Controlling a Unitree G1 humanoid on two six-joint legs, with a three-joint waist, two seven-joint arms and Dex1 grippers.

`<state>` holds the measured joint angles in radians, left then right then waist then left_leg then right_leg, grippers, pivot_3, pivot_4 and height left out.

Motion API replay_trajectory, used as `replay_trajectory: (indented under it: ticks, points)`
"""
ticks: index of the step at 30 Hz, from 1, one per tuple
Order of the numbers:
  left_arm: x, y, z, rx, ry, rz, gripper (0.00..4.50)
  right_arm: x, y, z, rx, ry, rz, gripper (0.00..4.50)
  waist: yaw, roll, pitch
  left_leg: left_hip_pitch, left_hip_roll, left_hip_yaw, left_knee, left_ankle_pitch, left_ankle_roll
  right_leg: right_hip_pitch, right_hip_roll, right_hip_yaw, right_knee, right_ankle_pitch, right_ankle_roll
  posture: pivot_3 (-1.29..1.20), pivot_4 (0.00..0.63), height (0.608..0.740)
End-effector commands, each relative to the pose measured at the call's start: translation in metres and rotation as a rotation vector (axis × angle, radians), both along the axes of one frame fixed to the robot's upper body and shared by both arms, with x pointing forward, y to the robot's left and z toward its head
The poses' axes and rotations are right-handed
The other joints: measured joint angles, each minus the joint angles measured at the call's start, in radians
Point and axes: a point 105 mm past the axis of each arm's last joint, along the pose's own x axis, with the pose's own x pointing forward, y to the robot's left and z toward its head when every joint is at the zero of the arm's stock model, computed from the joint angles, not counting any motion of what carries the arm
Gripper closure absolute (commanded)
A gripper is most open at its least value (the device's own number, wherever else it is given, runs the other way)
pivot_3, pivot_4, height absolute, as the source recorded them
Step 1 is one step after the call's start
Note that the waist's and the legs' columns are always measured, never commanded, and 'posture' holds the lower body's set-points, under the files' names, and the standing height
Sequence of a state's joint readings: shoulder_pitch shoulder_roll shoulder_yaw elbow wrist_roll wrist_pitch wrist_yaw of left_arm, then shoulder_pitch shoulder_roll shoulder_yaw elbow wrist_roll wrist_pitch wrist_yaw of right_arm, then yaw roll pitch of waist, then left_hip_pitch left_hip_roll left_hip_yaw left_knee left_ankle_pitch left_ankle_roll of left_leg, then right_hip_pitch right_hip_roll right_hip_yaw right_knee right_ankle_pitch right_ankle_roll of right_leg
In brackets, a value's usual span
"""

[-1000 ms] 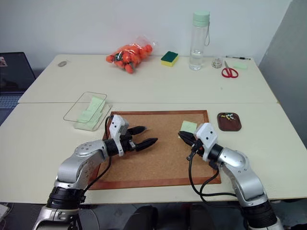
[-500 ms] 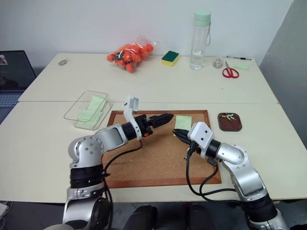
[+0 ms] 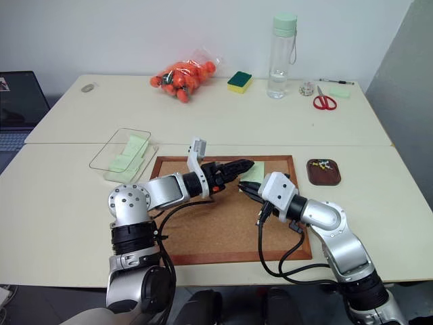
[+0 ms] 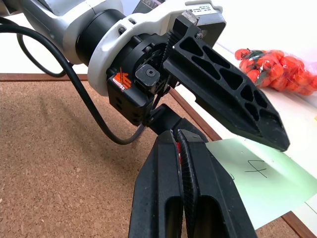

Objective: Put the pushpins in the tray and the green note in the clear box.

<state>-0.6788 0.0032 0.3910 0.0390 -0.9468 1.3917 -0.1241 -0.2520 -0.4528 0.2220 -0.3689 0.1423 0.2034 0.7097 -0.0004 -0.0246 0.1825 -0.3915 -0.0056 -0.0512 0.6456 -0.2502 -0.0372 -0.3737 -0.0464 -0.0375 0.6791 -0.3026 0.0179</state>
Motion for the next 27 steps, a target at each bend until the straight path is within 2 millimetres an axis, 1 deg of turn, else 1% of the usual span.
replay_trajectory:
  ticks: [1, 4, 6, 7, 9, 10, 11, 13, 15, 16, 17, 22, 23, 27]
  points:
    - [-0.005, -0.009, 0.004, -0.03, 0.017, -0.043, 0.6, -0.006, 0.008, 0.016, 0.017, -0.067, 0.041, 4.5, 0.0, 0.0, 0.0, 0.0, 0.0, 0.0, 0.0, 0.0, 0.0, 0.0, 0.0, 0.0, 0.0, 0.0, 0.0, 0.0, 0.15, 0.74]
    - [-0.005, -0.01, 0.001, -0.027, 0.038, -0.033, 1.1, -0.006, 0.008, 0.016, 0.01, -0.074, 0.046, 4.5, 0.001, 0.0, 0.0, 0.0, 0.0, 0.0, 0.0, 0.0, -0.001, 0.0, 0.0, 0.0, 0.0, 0.0, 0.0, 0.0, 0.15, 0.74]
    - [-0.004, -0.01, 0.0, -0.035, 0.049, -0.024, 1.54, -0.007, 0.009, 0.017, 0.005, -0.079, 0.049, 4.5, 0.001, 0.0, 0.0, 0.0, 0.0, 0.0, 0.0, 0.0, -0.001, 0.0, 0.0, 0.0, 0.0, 0.0, 0.0, 0.0, 0.15, 0.74]
    - [-0.003, -0.01, 0.0, -0.039, 0.054, -0.021, 1.65, -0.007, 0.009, 0.017, 0.003, -0.081, 0.05, 4.5, 0.001, 0.0, 0.0, 0.0, 0.0, 0.0, 0.0, 0.0, -0.001, 0.0, 0.0, 0.0, 0.0, 0.0, 0.0, 0.0, 0.15, 0.74]
    - [-0.003, -0.01, 0.0, -0.042, 0.062, -0.02, 2.04, -0.007, 0.009, 0.017, 0.0, -0.084, 0.051, 4.5, 0.001, 0.0, 0.0, 0.0, 0.0, 0.0, 0.0, 0.0, -0.001, 0.0, 0.0, 0.0, 0.0, 0.0, 0.0, 0.0, 0.15, 0.74]
    - [-0.003, -0.01, -0.001, -0.044, 0.067, -0.018, 2.12, -0.007, 0.009, 0.017, 0.0, -0.086, 0.052, 4.5, 0.001, 0.0, 0.0, 0.0, 0.0, 0.0, 0.0, 0.001, -0.001, 0.0, 0.0, 0.0, 0.0, 0.0, 0.0, 0.0, 0.15, 0.74]
    - [-0.003, -0.01, -0.001, -0.046, 0.071, -0.017, 2.34, -0.007, 0.009, 0.018, 0.0, -0.087, 0.052, 4.5, 0.001, 0.0, 0.0, 0.0, 0.0, 0.0, 0.0, 0.001, -0.001, 0.0, 0.0, 0.0, 0.0, 0.0, 0.0, 0.0, 0.15, 0.74]
    - [-0.002, -0.008, -0.002, -0.053, 0.079, -0.017, 2.65, -0.006, 0.009, 0.019, 0.006, -0.087, 0.049, 4.5, 0.001, 0.0, 0.0, 0.0, 0.0, 0.0, 0.0, 0.001, -0.001, 0.0, 0.0, 0.0, 0.0, 0.0, 0.0, 0.0, 0.15, 0.74]
    - [-0.002, -0.004, -0.003, -0.056, 0.09, -0.017, 2.98, -0.005, 0.008, 0.022, 0.028, -0.075, 0.042, 4.5, 0.001, 0.0, 0.0, 0.0, 0.0, 0.0, 0.0, 0.001, -0.001, 0.0, 0.0, 0.0, 0.0, 0.0, 0.0, 0.0, 0.15, 0.74]
    - [-0.002, -0.003, -0.004, -0.056, 0.095, -0.017, 3.22, -0.005, 0.008, 0.023, 0.039, -0.068, 0.04, 4.5, 0.001, 0.0, 0.0, 0.0, 0.0, 0.0, 0.0, 0.001, -0.002, 0.0, 0.0, 0.0, 0.0, 0.0, 0.0, 0.0, 0.15, 0.74]
    - [-0.003, -0.002, -0.005, -0.056, 0.099, -0.019, 3.33, -0.005, 0.007, 0.025, 0.054, -0.059, 0.037, 4.5, 0.0, 0.0, 0.0, 0.0, 0.0, 0.0, 0.0, 0.001, -0.002, 0.0, 0.0, 0.0, 0.0, 0.0, 0.0, 0.0, 0.15, 0.74]
    - [-0.005, 0.0, -0.006, -0.055, 0.108, -0.031, 4.37, -0.004, 0.006, 0.03, 0.109, -0.004, 0.032, 4.5, 0.001, 0.0, 0.0, 0.0, 0.0, 0.0, 0.0, 0.001, -0.002, 0.0, 0.0, 0.0, 0.0, 0.0, 0.0, 0.0, 0.15, 0.74]
    - [-0.005, 0.0, -0.006, -0.056, 0.108, -0.033, 4.48, -0.004, 0.006, 0.031, 0.117, 0.008, 0.034, 4.5, 0.001, 0.0, 0.0, 0.0, 0.0, 0.0, 0.0, 0.001, -0.002, 0.0, 0.0, 0.0, 0.0, 0.0, 0.0, 0.0, 0.15, 0.74]
    - [-0.005, 0.001, -0.006, -0.053, 0.108, -0.034, 4.48, -0.004, 0.008, 0.034, 0.135, 0.053, 0.046, 4.5, 0.001, 0.0, 0.0, 0.0, 0.0, 0.0, 0.0, 0.001, -0.002, 0.0, 0.0, 0.0, 0.0, 0.0, 0.0, 0.0, 0.15, 0.74]
